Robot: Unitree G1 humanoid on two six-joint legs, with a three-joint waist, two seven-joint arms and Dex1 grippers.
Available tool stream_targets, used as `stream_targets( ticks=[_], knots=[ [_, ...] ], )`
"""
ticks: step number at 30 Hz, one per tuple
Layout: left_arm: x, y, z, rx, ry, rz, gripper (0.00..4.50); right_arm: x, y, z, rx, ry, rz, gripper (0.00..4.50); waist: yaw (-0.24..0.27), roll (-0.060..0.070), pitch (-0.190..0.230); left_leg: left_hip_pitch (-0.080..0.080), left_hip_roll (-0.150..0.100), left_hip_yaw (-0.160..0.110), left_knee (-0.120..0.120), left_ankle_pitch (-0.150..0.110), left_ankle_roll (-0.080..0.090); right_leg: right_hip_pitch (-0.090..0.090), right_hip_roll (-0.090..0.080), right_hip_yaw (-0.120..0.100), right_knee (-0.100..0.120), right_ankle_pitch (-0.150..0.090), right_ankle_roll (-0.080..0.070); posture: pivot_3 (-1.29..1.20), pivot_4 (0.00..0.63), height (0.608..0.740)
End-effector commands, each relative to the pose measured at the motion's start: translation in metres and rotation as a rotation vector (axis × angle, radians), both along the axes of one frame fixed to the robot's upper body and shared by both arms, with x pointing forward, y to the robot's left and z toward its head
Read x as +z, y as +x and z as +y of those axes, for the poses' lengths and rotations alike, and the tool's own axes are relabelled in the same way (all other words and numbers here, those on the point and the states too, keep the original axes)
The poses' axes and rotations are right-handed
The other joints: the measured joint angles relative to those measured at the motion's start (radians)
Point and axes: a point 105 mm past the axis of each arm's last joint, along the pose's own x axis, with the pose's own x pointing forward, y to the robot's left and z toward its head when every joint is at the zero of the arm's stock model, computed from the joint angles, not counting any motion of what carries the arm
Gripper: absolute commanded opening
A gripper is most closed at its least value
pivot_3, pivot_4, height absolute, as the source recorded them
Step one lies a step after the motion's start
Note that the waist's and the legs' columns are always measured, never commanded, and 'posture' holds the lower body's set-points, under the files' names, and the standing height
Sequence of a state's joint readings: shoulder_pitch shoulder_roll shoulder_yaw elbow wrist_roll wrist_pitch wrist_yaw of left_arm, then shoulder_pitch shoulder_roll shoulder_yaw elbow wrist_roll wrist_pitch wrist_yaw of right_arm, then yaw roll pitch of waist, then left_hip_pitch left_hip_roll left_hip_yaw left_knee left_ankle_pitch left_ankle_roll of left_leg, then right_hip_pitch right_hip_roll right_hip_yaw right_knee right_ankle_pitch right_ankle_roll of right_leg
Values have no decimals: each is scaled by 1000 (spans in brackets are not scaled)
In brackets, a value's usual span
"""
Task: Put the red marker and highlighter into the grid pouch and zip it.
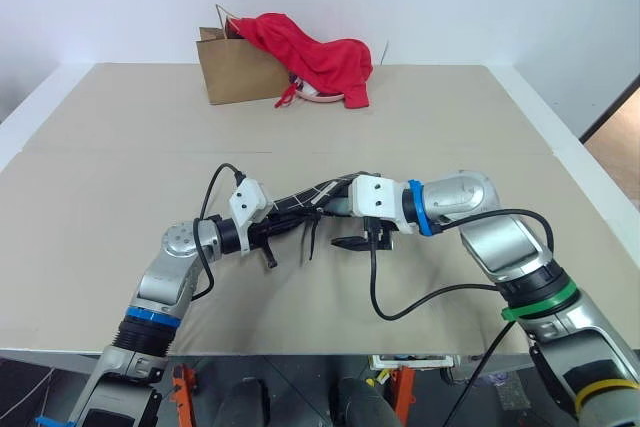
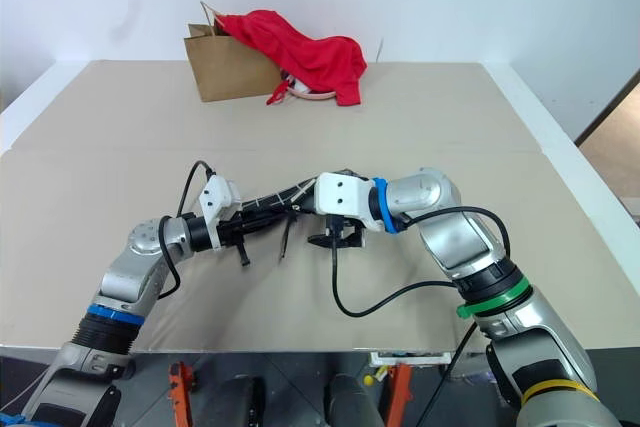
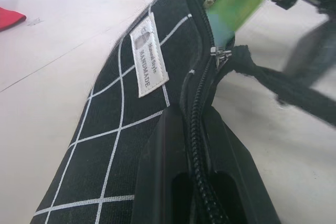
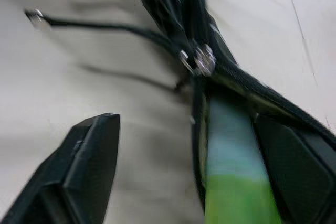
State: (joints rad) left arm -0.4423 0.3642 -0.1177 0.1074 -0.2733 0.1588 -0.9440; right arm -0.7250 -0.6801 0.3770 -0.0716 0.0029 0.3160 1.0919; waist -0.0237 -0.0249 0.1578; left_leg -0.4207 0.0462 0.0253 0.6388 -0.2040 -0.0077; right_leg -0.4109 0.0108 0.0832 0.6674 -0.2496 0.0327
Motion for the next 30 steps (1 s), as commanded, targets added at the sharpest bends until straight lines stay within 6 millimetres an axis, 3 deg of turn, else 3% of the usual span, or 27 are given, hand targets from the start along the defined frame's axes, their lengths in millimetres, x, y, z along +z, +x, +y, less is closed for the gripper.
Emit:
stream_targets(
  ticks=[1, 6, 9, 13, 18, 20, 23, 25, 30],
  knots=[
    [10, -2, -3, -13, -18, -42, 0, 21, 6, -17, -52, 25, -72, 4397, 0, 0, 0, 0, 0, 0, 0, 0, 0, 0, 0, 0, 0, 0, 0, 0, 150, 740],
    [10, -4, -4, -17, -23, -38, 0, 59, 6, -43, -145, 162, -113, 4397, 0, 0, 0, 0, 0, 0, 0, 0, 0, 0, 0, 0, 0, 0, 0, 0, 150, 740],
    [10, -3, -3, -4, -27, -37, 0, 75, -22, -51, -102, 315, -1, 4397, 1, 0, 0, 0, 0, 0, 0, 0, 0, 0, 0, 0, 0, 0, 0, 0, 150, 740],
    [14, 2, 0, 28, -52, -26, 0, 60, -64, -59, -55, 423, 238, 4397, 3, 0, 0, -1, 0, -5, -1, -1, 0, 2, 0, -3, -1, -2, -1, 0, 150, 740],
    [16, 6, 2, 52, -59, -15, 0, 32, -69, -67, -192, 495, 389, 4397, -3, 0, 0, 1, 0, -4, 1, 0, 0, 3, 1, -2, -1, -1, 2, 0, 150, 740],
    [16, 8, 2, 60, -59, -11, 0, 12, -66, -57, -247, 504, 433, 4397, -3, 0, 0, 2, 0, -5, 1, 1, 1, 3, 1, -3, -1, -1, 4, 0, 150, 740],
    [16, 10, 0, 64, -55, -10, 0, -7, -46, -33, -372, 572, 491, 4397, -8, -1, 0, 4, 1, -4, 0, 2, 1, 3, 3, -1, 1, 1, 3, 0, 150, 740],
    [15, 11, -1, 66, -43, -15, 0, -13, -37, -12, -412, 624, 556, 4397, -15, -1, 0, 4, 2, -4, 0, 3, 1, 3, 3, -1, 1, 1, 3, 0, 150, 740],
    [12, 17, -1, 95, -6, -43, 0, -11, -37, 21, -395, 666, 675, 4397, -15, -1, 0, 1, 1, -5, -1, 4, 1, 2, 3, -2, 1, 0, 4, 0, 150, 740]
  ],
)
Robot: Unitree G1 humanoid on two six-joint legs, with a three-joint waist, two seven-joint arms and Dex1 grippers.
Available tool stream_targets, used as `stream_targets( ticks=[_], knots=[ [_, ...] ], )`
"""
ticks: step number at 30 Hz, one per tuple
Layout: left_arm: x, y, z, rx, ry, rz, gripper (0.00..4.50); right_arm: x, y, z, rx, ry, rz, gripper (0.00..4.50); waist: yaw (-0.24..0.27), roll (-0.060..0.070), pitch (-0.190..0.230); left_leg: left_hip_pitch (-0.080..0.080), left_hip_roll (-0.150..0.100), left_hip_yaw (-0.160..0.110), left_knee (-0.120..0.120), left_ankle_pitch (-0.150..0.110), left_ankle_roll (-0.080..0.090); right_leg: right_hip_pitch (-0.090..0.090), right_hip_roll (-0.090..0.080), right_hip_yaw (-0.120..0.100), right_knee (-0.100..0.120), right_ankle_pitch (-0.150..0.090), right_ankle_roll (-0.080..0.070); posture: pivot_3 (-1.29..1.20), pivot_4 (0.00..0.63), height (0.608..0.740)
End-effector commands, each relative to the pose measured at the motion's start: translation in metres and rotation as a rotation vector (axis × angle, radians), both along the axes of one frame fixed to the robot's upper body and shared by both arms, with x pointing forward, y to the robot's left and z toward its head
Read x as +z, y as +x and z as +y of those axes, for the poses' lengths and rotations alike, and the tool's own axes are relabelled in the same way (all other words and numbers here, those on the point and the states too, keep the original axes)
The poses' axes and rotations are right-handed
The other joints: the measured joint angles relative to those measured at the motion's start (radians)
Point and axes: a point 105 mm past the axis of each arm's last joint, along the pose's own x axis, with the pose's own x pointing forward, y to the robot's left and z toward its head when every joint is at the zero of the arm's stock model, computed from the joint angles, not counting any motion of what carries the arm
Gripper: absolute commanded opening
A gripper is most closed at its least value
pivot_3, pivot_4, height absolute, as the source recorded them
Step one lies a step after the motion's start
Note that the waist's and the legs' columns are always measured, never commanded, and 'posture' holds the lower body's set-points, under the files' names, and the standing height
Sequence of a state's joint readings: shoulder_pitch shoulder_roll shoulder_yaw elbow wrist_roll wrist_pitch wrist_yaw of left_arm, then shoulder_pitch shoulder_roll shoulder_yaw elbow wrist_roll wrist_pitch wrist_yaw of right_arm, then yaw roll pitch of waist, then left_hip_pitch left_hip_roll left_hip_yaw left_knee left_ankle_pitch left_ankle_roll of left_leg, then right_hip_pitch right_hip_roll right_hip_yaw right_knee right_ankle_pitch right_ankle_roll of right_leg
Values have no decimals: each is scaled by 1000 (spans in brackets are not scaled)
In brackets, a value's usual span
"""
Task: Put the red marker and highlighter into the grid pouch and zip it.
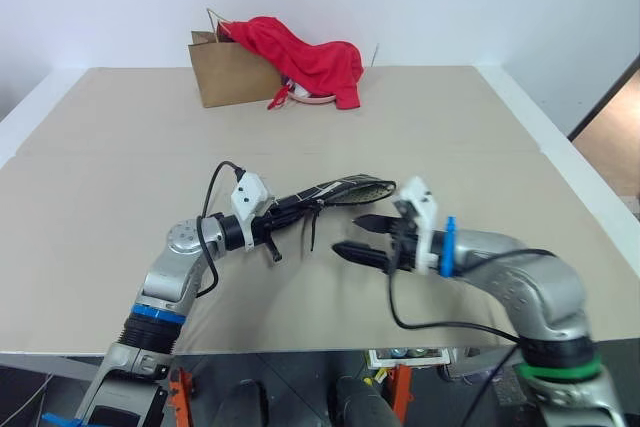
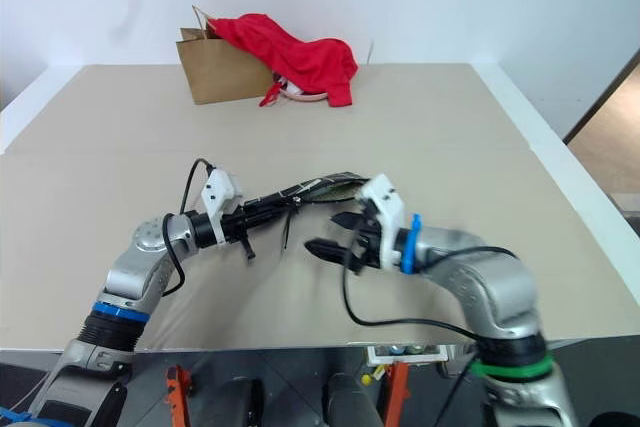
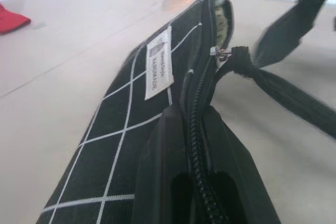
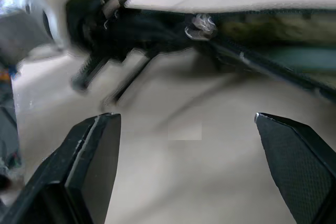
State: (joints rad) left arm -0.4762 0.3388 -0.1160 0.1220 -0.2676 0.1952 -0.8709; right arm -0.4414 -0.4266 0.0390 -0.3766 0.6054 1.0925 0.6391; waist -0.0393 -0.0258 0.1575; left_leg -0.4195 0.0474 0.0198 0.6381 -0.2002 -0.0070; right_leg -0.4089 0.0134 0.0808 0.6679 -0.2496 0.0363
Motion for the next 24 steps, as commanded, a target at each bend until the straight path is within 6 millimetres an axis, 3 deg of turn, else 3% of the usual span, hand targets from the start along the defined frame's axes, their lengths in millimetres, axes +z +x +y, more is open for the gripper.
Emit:
stream_targets(
  ticks=[1, 10, 17, 19, 20, 22, 24],
  knots=[
    [6, 7, 3, 38, 26, -59, 0, 12, 0, 16, 13, 48, 32, 4397, 0, 0, 0, -1, -1, 0, 0, 0, 0, 0, -1, 0, 0, 0, 0, 0, 150, 740],
    [-2, 9, -3, 50, 84, -125, 0, 6, 14, 25, -29, 13, 83, 4397, -1, 0, 0, -3, -1, -1, 0, 0, 0, -2, -2, -1, -1, 0, 0, 0, 150, 740],
    [6, 9, -8, 51, 38, -127, 0, -4, 32, 23, -97, -26, 83, 4397, -4, 0, 0, -3, -1, -2, 0, 0, 0, -2, -1, -2, -1, 0, 0, 0, 150, 740],
    [7, 9, -8, 50, 35, -128, 0, -3, 37, 22, -116, -20, 78, 3560, -4, 0, 0, -4, -1, -1, 0, 0, 0, -2, -1, -2, -1, 0, 0, 0, 150, 740],
    [7, 9, -8, 50, 34, -129, 0, -1, 39, 22, -122, -16, 66, 2913, -4, 0, 0, -4, -1, -1, 0, 0, 0, -2, -1, -2, -1, 0, 0, 0, 150, 740],
    [7, 9, -7, 50, 33, -129, 0, 2, 43, 19, -130, -12, 44, 2420, -5, 0, 0, -4, -1, -2, 0, 0, 0, -2, -1, -2, -1, 0, 0, 0, 150, 740],
    [7, 9, -6, 52, 33, -129, 0, 4, 44, 15, -135, -12, 27, 1320, -5, 0, 0, -4, -1, -2, 0, 0, 0, -2, -1, -2, -1, 0, 0, 0, 150, 740]
  ],
)
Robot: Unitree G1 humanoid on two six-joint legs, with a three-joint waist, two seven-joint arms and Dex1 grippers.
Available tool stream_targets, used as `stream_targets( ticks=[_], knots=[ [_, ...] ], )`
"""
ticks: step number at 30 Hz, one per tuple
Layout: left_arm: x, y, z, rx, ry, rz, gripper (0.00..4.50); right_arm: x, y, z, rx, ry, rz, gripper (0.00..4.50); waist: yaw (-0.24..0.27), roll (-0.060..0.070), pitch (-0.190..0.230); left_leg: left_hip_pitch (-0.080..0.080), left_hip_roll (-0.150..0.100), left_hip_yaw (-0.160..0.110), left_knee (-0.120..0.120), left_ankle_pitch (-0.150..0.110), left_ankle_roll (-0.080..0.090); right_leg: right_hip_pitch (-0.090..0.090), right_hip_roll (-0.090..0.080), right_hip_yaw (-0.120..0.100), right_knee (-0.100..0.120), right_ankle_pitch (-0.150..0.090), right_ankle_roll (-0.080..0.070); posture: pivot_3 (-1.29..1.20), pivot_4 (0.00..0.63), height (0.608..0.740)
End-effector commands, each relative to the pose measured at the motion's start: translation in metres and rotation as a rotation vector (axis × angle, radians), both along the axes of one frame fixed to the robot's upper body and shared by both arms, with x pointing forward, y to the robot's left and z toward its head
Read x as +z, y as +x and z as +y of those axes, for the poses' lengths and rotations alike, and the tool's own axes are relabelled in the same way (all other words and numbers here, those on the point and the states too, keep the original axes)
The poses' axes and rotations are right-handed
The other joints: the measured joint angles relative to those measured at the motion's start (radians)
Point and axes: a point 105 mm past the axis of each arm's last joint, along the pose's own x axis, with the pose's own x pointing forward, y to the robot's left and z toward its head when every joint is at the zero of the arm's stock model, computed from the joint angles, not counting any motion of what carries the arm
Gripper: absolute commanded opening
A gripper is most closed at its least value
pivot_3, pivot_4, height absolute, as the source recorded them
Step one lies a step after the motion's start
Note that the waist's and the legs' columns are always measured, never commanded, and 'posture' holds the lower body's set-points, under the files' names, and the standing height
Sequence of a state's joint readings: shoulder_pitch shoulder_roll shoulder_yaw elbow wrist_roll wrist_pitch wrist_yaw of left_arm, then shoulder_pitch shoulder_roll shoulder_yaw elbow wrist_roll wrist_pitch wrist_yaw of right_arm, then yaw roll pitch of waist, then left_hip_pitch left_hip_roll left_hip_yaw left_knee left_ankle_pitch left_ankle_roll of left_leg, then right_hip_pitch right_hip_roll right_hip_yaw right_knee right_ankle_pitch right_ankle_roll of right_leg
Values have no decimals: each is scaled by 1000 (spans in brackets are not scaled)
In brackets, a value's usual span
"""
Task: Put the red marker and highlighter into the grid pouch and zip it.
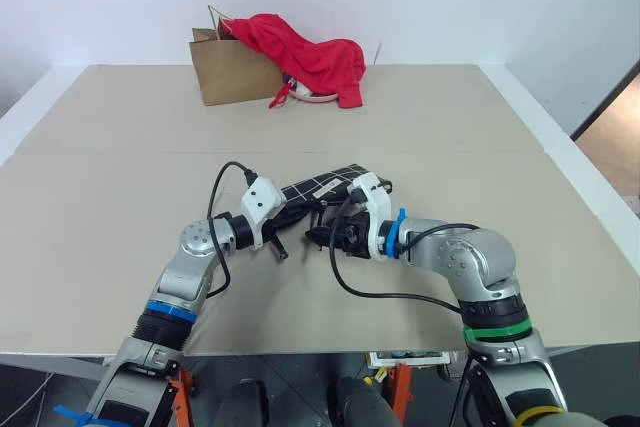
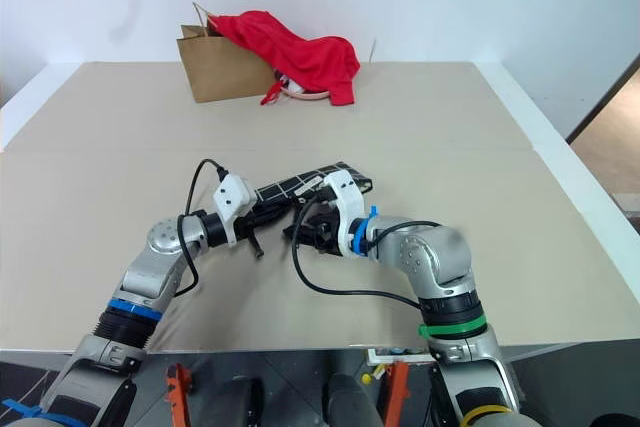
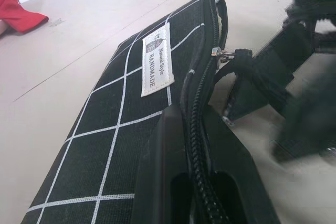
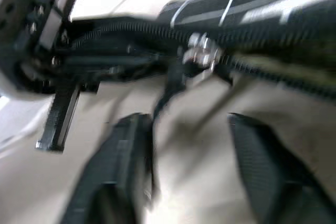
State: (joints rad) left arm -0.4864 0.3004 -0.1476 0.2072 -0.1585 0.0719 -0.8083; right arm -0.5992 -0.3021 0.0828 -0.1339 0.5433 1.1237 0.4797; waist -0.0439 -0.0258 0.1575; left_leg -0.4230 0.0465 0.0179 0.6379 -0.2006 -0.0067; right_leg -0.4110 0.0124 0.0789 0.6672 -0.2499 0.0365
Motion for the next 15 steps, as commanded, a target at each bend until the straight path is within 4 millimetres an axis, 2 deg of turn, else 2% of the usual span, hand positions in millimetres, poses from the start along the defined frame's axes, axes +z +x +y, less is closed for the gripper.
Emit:
stream_targets(
  ticks=[1, 2, 4, 12, 15],
  knots=[
    [19, 1, 2, -3, -27, -62, 0, 17, 5, -4, 2, 17, -76, 1134, 0, 0, 0, 0, 0, 0, 0, 0, 0, 0, 0, 0, 0, 0, 0, 0, 150, 740],
    [20, 1, 2, -1, -27, -62, 0, 18, 5, -6, 2, 16, -82, 563, 0, 0, 0, 0, 0, 0, 0, 0, 0, 0, 0, 0, 0, 0, 0, 0, 150, 740],
    [20, 2, 4, 3, -28, -63, 0, 20, 6, -10, -3, 6, -96, 42, 0, 0, 0, 0, 0, 0, 0, 0, 0, 0, 0, 0, 0, 0, 0, 0, 150, 740],
    [23, 5, 7, 15, -61, -48, 0, 26, 2, -24, -2, 6, -127, 42, 0, 0, 0, 0, 0, 0, 0, 0, 0, 0, 0, 0, 0, 0, 0, 0, 150, 740],
    [26, 6, 8, 23, -83, -41, 0, 30, -4, -38, 1, -14, -156, 42, 1, 0, 0, 0, 0, 0, 0, 0, 0, 0, 0, 0, 0, 0, 0, 0, 150, 740]
  ],
)
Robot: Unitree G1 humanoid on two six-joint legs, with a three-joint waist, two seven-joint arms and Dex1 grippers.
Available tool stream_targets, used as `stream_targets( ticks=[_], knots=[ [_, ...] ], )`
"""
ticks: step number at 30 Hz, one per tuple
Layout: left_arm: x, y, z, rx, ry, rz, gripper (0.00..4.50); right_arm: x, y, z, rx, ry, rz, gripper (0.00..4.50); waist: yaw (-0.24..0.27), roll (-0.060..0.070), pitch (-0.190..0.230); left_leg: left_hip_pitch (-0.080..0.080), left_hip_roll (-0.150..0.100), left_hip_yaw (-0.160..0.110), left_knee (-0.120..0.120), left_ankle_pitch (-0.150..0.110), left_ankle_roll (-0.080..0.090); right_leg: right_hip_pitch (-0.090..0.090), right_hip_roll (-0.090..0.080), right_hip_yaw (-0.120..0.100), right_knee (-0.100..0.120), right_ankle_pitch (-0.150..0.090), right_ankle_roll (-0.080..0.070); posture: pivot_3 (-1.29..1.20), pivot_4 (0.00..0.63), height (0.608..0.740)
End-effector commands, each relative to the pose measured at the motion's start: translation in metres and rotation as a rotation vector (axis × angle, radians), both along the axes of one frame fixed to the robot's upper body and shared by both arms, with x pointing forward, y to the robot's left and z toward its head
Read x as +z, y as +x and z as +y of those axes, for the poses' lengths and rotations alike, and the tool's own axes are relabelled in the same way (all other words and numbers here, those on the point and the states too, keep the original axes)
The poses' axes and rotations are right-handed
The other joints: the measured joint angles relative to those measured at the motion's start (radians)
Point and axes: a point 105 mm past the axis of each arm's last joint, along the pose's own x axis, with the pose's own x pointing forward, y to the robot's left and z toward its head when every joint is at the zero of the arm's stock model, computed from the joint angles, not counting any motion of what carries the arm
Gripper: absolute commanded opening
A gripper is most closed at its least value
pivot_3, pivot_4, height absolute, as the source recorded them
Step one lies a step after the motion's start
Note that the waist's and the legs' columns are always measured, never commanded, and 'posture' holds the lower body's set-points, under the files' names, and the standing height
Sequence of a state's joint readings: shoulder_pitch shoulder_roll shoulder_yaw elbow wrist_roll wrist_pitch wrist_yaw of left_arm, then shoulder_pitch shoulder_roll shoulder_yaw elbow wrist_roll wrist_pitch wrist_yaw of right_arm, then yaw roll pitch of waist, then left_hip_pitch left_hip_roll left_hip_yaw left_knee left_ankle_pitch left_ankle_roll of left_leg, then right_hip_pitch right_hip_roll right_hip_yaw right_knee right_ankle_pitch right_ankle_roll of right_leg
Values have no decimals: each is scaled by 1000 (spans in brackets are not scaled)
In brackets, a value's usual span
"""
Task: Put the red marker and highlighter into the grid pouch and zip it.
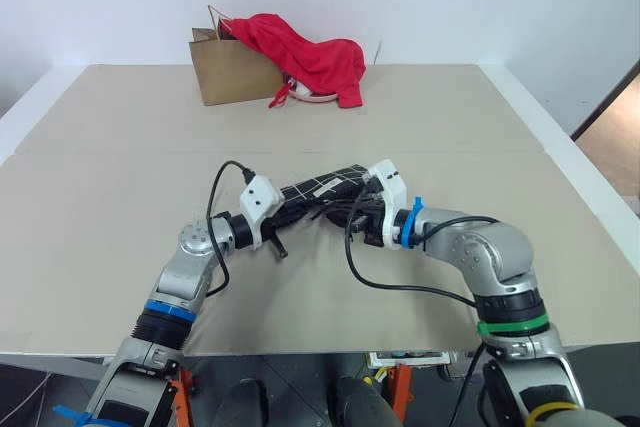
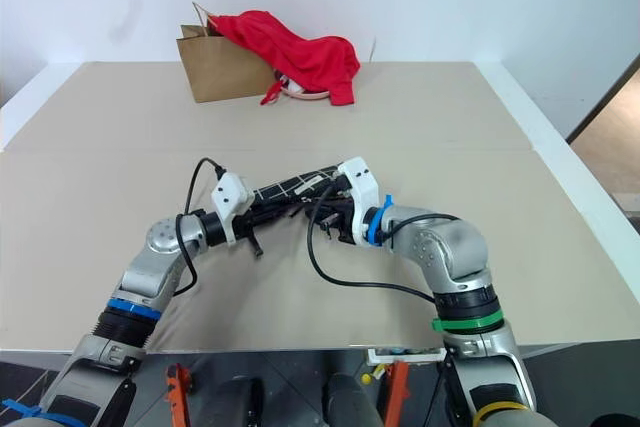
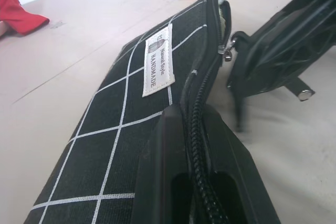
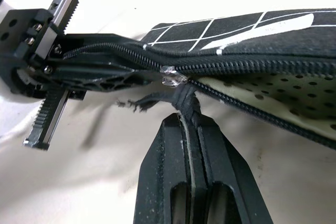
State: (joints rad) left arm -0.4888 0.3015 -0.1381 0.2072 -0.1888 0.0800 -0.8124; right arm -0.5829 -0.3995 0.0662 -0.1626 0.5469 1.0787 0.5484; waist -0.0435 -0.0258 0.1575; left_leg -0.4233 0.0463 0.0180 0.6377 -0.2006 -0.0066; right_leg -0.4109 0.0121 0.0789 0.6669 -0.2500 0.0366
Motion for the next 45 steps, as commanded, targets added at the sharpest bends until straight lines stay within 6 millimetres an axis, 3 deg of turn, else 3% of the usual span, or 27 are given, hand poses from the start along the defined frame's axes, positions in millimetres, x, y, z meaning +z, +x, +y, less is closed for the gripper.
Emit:
stream_targets(
  ticks=[1, 11, 14, 17, 21, 23, 26, 34, 38, 39, 45],
  knots=[
    [24, 7, 7, 28, -61, -47, 0, 22, -6, -23, -2, -8, -106, 42, 3, 0, 0, 0, 0, 0, 0, 0, 0, 0, 0, 0, 0, 0, 0, 0, 150, 740],
    [27, 8, 9, 33, -80, -28, 0, 32, 6, -125, -211, -225, -199, 42, 1, 0, 0, 0, -1, 0, 0, 0, 0, 0, 0, 0, -1, 0, 1, 0, 150, 740],
    [27, 8, 9, 31, -82, -27, 0, 33, 5, -131, -212, -234, -204, 42, -3, 0, 0, 0, 0, 0, 0, 0, 0, 0, 0, 1, -1, 0, 1, 0, 150, 740],
    [28, 8, 8, 26, -82, -26, 0, 28, 2, -124, -170, -229, -207, 42, -1, 0, 0, 1, 0, 0, 0, 0, 0, 0, 1, 1, -1, 0, 1, 0, 150, 740],
    [30, 3, 3, -15, -95, -29, 0, 21, -7, -103, -75, -187, -197, 1142, -1, 0, 0, 0, -1, 1, 0, 0, 0, 0, 0, 1, -1, -1, 1, 0, 150, 740],
    [32, 0, 1, -35, -99, -32, 0, 19, -14, -97, -34, -159, -185, 2054, 0, 0, 0, 0, -1, 1, 0, 0, 0, 0, 0, 1, -1, -1, 1, 0, 150, 740],
    [32, -4, -3, -64, -103, -40, 0, 22, -22, -113, -29, -127, -170, 3146, 1, -1, 0, 0, -1, 1, 0, 0, 0, 0, 0, 1, -1, -1, 1, 0, 150, 740],
    [30, -13, -22, -202, -89, -95, 0, 50, -48, -176, -123, -178, -253, 3146, 20, 0, 1, 1, -2, 1, 0, 0, 1, 1, -1, 1, -2, -1, 2, 0, 150, 740],
    [23, -11, -27, -264, -38, -117, 0, 56, -58, -190, -160, -177, -297, 3146, 19, 0, 1, 2, -2, 1, 0, 0, 1, 2, 0, 1, -2, -1, 1, 0, 150, 740],
    [22, -12, -28, -284, -32, -113, 562, 57, -60, -191, -167, -175, -315, 3269, 16, 0, 1, 2, -2, 1, 0, 0, 1, 2, 0, 1, -2, 0, 1, 0, 150, 740],
    [21, -19, -26, -320, -48, -95, 2508, 65, -75, -202, -207, -91, -377, 3269, 16, 0, 1, 3, -2, 1, 0, 0, 1, 2, 0, 2, -1, -1, 2, 0, 150, 740]
  ],
)
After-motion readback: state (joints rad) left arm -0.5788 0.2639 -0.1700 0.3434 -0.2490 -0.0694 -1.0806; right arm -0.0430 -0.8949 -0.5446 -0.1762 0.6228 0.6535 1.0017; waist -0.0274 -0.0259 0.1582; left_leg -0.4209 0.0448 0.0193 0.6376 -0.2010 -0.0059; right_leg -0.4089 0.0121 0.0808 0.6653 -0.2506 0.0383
